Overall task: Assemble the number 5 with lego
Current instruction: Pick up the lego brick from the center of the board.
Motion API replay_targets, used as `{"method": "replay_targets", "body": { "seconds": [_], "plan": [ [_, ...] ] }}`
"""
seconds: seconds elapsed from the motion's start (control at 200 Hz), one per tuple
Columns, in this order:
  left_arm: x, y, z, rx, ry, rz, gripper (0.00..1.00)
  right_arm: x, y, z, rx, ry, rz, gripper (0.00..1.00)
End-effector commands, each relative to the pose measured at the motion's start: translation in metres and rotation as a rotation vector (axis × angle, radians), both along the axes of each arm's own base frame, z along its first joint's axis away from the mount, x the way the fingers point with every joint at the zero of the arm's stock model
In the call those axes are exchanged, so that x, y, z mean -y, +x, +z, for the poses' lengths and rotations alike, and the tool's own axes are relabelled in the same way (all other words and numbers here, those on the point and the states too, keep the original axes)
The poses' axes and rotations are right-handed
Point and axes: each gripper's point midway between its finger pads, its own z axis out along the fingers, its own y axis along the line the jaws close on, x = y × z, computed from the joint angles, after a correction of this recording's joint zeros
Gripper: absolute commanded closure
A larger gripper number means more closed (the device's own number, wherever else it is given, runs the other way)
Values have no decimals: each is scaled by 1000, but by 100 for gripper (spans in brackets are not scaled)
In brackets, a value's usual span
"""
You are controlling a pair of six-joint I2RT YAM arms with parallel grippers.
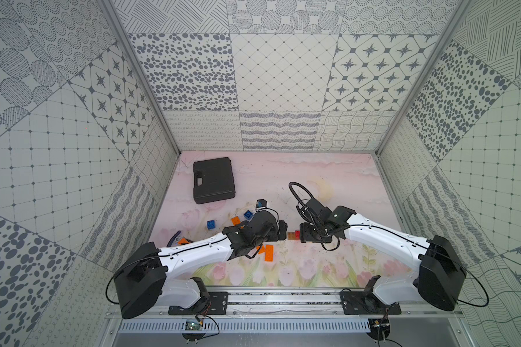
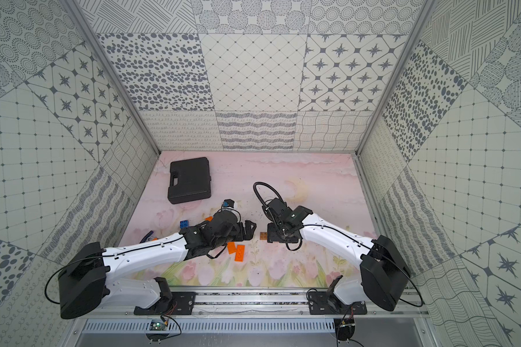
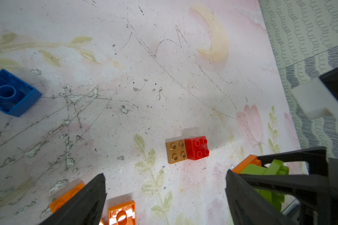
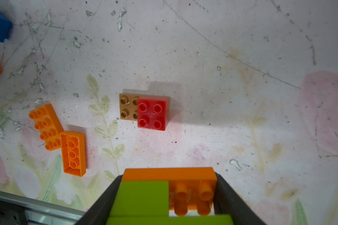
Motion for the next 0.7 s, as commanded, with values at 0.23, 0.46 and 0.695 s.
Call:
{"method": "replay_targets", "body": {
  "seconds": [0.23, 0.46, 0.695],
  "plan": [
    [9, 5, 8, 32, -14, -26, 1, -1, 5, 11, 17, 18, 18, 38],
    [-8, 3, 12, 58, -8, 9, 1, -10, 15, 19, 23, 23, 27, 38],
    [-30, 1, 9, 57, -38, 56, 1, -24, 25, 12, -8, 25, 22, 38]
  ]
}}
